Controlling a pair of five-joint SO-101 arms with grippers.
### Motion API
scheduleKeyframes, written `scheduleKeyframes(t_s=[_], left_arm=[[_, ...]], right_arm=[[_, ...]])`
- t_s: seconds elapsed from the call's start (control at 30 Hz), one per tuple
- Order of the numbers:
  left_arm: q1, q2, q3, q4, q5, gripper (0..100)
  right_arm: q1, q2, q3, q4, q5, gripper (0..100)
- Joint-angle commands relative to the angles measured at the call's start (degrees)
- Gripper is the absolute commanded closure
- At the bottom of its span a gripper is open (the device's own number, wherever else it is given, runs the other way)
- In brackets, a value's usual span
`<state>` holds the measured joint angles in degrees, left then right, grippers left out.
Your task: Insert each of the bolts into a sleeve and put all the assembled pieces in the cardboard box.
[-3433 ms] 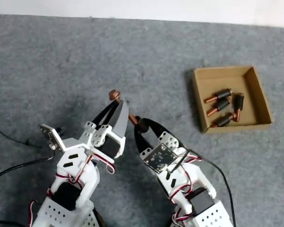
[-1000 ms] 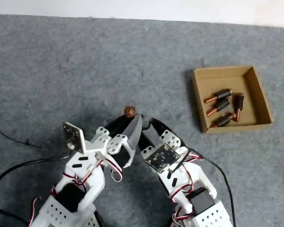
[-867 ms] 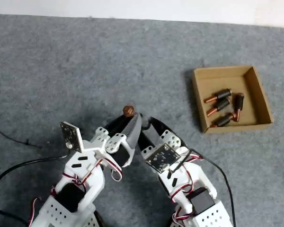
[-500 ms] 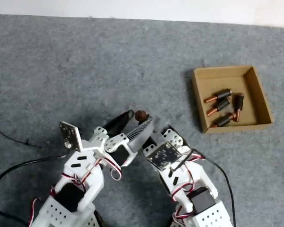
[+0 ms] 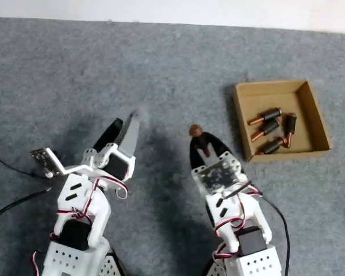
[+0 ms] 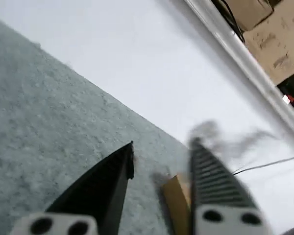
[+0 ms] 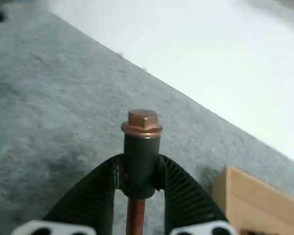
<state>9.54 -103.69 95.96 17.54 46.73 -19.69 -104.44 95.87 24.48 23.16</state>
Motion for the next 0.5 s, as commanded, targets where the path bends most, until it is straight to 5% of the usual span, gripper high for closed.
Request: scheduleKeyframes(t_s=[0.0, 0.3, 0.47], left_arm=[[-1.2, -0.6, 1.3, -0.2, -8.2, 100], [-0.7, -0.6, 0.4, 11.6, -21.4, 99], [-0.8, -0.6, 0.9, 11.0, -22.1, 99]], right_arm=[[4.6, -1.1, 5.9, 0.0, -3.4, 99.5], [18.7, -1.1, 5.9, 5.7, -4.6, 99.5], [22.8, -1.1, 5.8, 6.0, -3.9, 99.5]])
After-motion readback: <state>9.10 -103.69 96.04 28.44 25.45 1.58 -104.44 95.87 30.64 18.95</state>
